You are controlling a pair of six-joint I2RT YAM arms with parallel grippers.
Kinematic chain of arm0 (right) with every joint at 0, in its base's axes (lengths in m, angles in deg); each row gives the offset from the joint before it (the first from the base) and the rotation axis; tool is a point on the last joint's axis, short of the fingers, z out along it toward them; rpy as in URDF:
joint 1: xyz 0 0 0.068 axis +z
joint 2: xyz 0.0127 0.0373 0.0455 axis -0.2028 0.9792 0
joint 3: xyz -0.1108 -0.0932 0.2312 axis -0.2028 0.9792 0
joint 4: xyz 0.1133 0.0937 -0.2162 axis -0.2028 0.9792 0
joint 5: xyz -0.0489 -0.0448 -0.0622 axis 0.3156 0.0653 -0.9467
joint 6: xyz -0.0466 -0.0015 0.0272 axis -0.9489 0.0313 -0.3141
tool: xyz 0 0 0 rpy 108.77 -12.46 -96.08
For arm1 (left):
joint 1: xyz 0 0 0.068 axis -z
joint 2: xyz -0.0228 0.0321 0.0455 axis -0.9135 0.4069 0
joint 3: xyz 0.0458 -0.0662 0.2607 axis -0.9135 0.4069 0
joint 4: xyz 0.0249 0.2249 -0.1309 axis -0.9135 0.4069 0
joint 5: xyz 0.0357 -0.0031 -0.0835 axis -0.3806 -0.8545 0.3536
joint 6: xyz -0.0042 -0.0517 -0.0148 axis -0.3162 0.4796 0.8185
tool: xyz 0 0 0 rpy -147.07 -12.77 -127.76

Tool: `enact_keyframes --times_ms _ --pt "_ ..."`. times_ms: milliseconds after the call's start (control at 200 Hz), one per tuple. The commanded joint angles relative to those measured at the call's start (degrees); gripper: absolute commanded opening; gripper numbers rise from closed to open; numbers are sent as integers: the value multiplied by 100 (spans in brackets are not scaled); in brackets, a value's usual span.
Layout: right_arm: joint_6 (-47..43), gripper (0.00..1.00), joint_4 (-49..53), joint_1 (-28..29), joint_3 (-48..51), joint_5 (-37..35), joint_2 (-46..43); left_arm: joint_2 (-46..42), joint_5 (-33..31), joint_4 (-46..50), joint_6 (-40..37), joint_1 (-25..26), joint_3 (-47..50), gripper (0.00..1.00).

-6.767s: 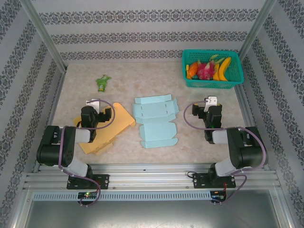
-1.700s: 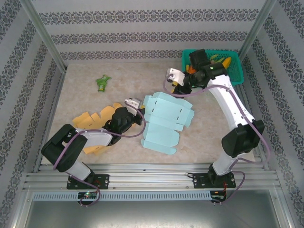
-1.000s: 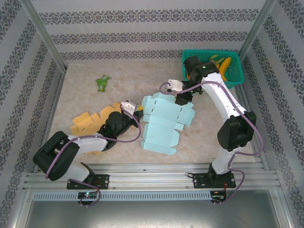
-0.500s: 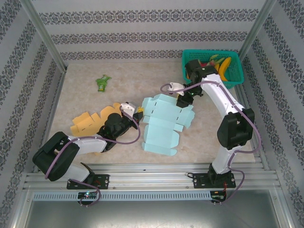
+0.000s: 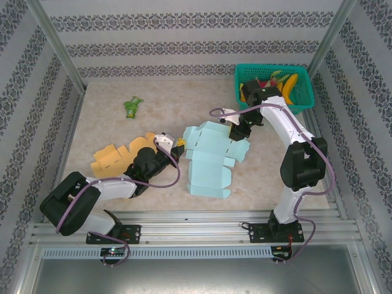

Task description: Fold the paper box

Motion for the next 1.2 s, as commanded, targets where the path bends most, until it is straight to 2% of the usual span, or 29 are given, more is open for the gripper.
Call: enact_keyframes --times_ms 0,60,175,285,430,530,575,699,734,814,869,934,1194 --pt "-262 19 31 -31 82 276 77 -163 173 -459 -73 95 48 0" --pt "-354 14 52 -52 111 355 56 -175 181 -459 -75 101 57 0" --pt "-732 10 101 -181 210 757 -112 -209 191 -425 -90 127 57 0" --pt "-1184 17 -39 -383 483 1271 -468 -235 159 -376 -152 162 78 0" --pt "-1373 22 -94 -549 595 1442 -775 -366 36 -295 -249 198 143 0" --pt "-1467 23 151 -557 477 1315 -767 -494 -11 -257 -259 202 196 0" --pt "-1469 28 167 -551 472 1222 -782 -578 -1 -251 -261 207 223 0" --pt "-1279 30 -267 -528 650 951 -995 -756 8 -192 -260 215 293 0" --pt "-1202 34 -424 -528 700 852 -1065 -795 10 -194 -260 213 311 0" --pt "-1126 35 -577 -528 720 707 -1185 -857 -10 -146 -260 216 329 0" --pt "-1104 46 -570 -529 666 632 -1207 -867 -11 -135 -257 216 329 0" --pt "-1085 54 -561 -528 608 533 -1228 -861 -3 -135 -242 216 325 0" --pt "-1066 55 -591 -420 661 359 -1214 -853 -7 -152 -185 233 303 0"
